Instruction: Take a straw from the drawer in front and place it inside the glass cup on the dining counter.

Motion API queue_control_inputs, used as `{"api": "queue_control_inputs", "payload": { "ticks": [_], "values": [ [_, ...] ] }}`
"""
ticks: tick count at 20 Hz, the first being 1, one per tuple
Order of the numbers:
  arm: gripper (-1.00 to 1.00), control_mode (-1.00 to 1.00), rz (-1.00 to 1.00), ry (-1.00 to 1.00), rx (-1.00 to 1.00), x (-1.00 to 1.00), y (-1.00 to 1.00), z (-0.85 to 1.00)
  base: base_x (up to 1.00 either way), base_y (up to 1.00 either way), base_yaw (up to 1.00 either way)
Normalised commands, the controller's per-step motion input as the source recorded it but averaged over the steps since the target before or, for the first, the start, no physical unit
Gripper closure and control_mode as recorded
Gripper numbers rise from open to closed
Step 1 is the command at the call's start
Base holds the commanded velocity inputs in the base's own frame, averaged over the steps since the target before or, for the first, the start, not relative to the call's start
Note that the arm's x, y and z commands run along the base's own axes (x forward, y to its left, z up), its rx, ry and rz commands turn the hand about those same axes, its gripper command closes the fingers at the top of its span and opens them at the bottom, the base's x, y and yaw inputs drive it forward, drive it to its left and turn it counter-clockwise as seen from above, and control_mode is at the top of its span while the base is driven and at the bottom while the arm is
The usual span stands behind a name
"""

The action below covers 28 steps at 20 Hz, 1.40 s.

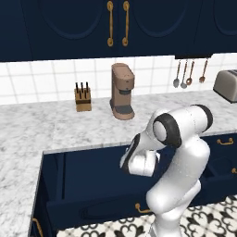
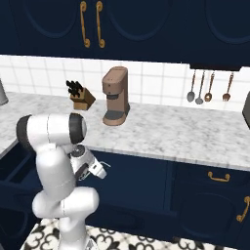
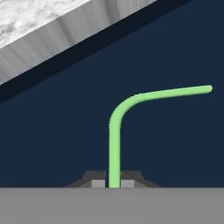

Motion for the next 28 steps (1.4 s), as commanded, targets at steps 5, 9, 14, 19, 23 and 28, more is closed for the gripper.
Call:
{"api": "queue_control_inputs", "payload": {
  "ticks": [5,9,14,19,23,28],
  "values": [
    [1.00,-1.00,-0.02,-0.04,0.02,-0.52,-0.09,0.95,0.00,0.00,0.00],
    [1.00,-1.00,-0.22,-0.08,0.01,-0.89,-0.14,0.90,0.00,0.00,0.00],
    [1.00,-1.00,-0.35,0.00,-0.01,-0.76,-0.09,0.75,0.00,0.00,0.00],
    [1.00,-1.00,-0.40,0.12,-0.12,-0.74,-0.17,0.42,0.00,0.00,0.00],
    [1.00,-1.00,-0.31,0.28,-0.05,-0.47,-0.67,0.55,0.00,0.00,0.00],
    [1.00,-1.00,-0.26,0.12,-0.04,-0.47,-0.95,0.36,0.00,0.00,0.00]
  ]
}}
